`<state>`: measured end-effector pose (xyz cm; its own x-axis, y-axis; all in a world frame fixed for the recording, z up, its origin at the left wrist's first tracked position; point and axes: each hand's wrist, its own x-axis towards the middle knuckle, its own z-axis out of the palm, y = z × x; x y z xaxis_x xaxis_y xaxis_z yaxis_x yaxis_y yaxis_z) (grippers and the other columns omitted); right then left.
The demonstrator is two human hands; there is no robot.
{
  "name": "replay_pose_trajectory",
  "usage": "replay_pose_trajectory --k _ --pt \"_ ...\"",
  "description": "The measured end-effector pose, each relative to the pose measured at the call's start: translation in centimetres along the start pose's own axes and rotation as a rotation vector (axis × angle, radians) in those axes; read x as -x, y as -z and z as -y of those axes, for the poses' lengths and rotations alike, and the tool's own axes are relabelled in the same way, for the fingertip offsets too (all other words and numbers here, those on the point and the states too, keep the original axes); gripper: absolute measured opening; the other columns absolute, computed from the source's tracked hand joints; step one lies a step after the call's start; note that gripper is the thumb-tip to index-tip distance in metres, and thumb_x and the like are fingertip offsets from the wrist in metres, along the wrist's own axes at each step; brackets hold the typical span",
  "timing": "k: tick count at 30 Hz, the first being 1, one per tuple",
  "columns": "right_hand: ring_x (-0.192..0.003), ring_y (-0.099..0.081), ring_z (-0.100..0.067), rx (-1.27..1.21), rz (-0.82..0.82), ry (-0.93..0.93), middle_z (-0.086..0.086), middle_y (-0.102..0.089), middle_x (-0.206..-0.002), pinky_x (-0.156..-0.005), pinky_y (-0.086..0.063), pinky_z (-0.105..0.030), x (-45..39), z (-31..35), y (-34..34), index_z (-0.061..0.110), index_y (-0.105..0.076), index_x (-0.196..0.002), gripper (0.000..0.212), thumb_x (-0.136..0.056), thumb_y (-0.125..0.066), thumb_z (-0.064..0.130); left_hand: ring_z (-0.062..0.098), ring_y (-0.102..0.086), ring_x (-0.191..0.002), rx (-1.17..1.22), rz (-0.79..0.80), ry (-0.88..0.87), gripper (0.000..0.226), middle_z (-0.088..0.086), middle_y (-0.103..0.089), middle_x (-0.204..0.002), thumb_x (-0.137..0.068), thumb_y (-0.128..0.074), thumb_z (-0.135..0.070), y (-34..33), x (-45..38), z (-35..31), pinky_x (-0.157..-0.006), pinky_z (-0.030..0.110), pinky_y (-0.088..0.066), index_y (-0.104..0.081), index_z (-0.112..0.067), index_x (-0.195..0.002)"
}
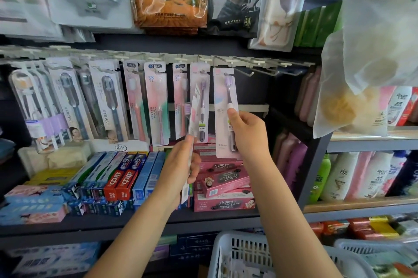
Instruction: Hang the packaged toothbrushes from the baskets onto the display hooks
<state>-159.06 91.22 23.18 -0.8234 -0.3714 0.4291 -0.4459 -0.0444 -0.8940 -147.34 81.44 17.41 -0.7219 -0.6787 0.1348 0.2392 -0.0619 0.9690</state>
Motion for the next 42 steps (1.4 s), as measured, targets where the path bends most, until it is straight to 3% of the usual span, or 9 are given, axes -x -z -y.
replay_pose_trajectory --k 6,10,16,20,25,28,32,39,42 --pt "-0.062 -0.047 -0.016 -0.015 0.002 -0.152 -0.004 -0.053 -0.067 -0.061 -0.041 -0.029 0.5 -2.3 -0.5 -0.001 -0.059 -0.08 0.049 -0.1 -0.058 0.043 0.01 -0.039 -0.048 0.025 -0.031 0.044 0.034 -0.002 -0.049 -0.064 -0.106 -0.04 -0.045 -0.1 0.1 0.3 -0.05 0.029 -0.026 -0.064 -0.02 -0.106" --pt "-0.092 -0.072 -0.023 -0.059 0.071 -0.264 -0.003 -0.074 -0.095 -0.086 -0.061 -0.043 2.4 -5.1 -0.7 0.018 -0.069 -0.103 0.031 -0.1 -0.057 0.046 0.005 -0.05 -0.046 -0.022 -0.04 0.064 0.027 -0.011 -0.053 -0.053 -0.106 -0.045 -0.034 0.2 0.5 0.6 -0.053 0.028 -0.036 -0.063 -0.019 -0.093" --pt "-0.096 -0.073 -0.032 -0.18 0.056 -0.367 -0.007 -0.076 -0.098 -0.088 -0.06 -0.052 2.6 -5.8 -1.5 0.016 -0.074 -0.098 0.023 -0.101 -0.059 0.034 0.018 -0.067 -0.093 -0.013 -0.105 0.03 0.021 0.002 -0.07 -0.106 -0.099 -0.058 -0.036 0.1 0.8 0.9 -0.077 0.035 -0.051 -0.065 -0.029 -0.118" --pt "-0.091 -0.074 -0.029 -0.167 0.005 -0.455 -0.007 -0.076 -0.097 -0.087 -0.061 -0.049 0.2 -5.5 -2.3 0.017 -0.071 -0.099 0.027 -0.096 -0.064 0.044 0.017 -0.071 -0.097 -0.007 -0.098 -0.025 0.023 -0.002 -0.073 -0.107 -0.097 -0.065 -0.029 0.2 1.1 0.8 -0.086 0.039 -0.057 -0.064 -0.025 -0.12" --pt "-0.097 -0.073 -0.027 -0.185 0.044 -0.535 -0.005 -0.073 -0.109 -0.091 -0.059 -0.049 0.6 -6.6 -2.0 0.014 -0.06 -0.125 0.082 -0.067 -0.073 0.07 0.014 -0.072 -0.097 -0.02 -0.1 -0.058 0.023 -0.004 -0.074 -0.107 -0.093 -0.071 -0.024 0.4 1.2 0.8 -0.085 0.035 -0.056 -0.064 -0.024 -0.115" --pt "-0.091 -0.075 -0.025 -0.212 0.216 -0.485 -0.009 -0.075 -0.105 -0.084 -0.061 -0.043 3.8 -5.7 -1.1 0.016 -0.066 -0.118 0.044 -0.094 -0.062 0.052 0.021 -0.073 -0.098 -0.041 -0.105 -0.032 0.024 0.001 -0.076 -0.105 -0.091 -0.073 -0.025 0.5 0.9 1.0 -0.088 0.043 -0.058 -0.067 -0.02 -0.113" --pt "-0.089 -0.07 -0.025 -0.16 0.492 -0.293 -0.015 -0.072 -0.105 -0.085 -0.058 -0.042 7.2 -4.7 -0.7 0.014 -0.069 -0.109 0.034 -0.097 -0.063 0.045 0.023 -0.075 -0.092 -0.004 -0.082 0.002 0.025 0.003 -0.078 -0.098 -0.09 -0.074 -0.023 -0.3 0.7 1.0 -0.083 0.044 -0.06 -0.072 -0.018 -0.114" --pt "-0.082 -0.065 -0.017 -0.321 0.248 -0.204 -0.003 -0.072 -0.094 -0.072 -0.053 -0.039 7.9 -4.5 -0.3 0.016 -0.066 -0.107 0.017 -0.101 -0.062 0.031 0.006 -0.073 -0.074 -0.021 -0.018 -0.02 0.013 -0.002 -0.077 -0.087 -0.093 -0.07 -0.022 -2.5 0.3 -0.6 -0.056 0.017 -0.053 -0.076 -0.014 -0.103" --pt "-0.079 -0.067 -0.016 -0.382 0.167 -0.153 0.001 -0.073 -0.087 -0.07 -0.056 -0.039 7.2 -3.3 0.0 0.017 -0.066 -0.11 0.015 -0.103 -0.057 0.027 0.011 -0.073 -0.08 -0.041 0.008 -0.019 0.014 0.0 -0.078 -0.091 -0.093 -0.07 -0.029 -3.3 -0.2 -1.4 -0.059 0.023 -0.053 -0.078 -0.019 -0.099"
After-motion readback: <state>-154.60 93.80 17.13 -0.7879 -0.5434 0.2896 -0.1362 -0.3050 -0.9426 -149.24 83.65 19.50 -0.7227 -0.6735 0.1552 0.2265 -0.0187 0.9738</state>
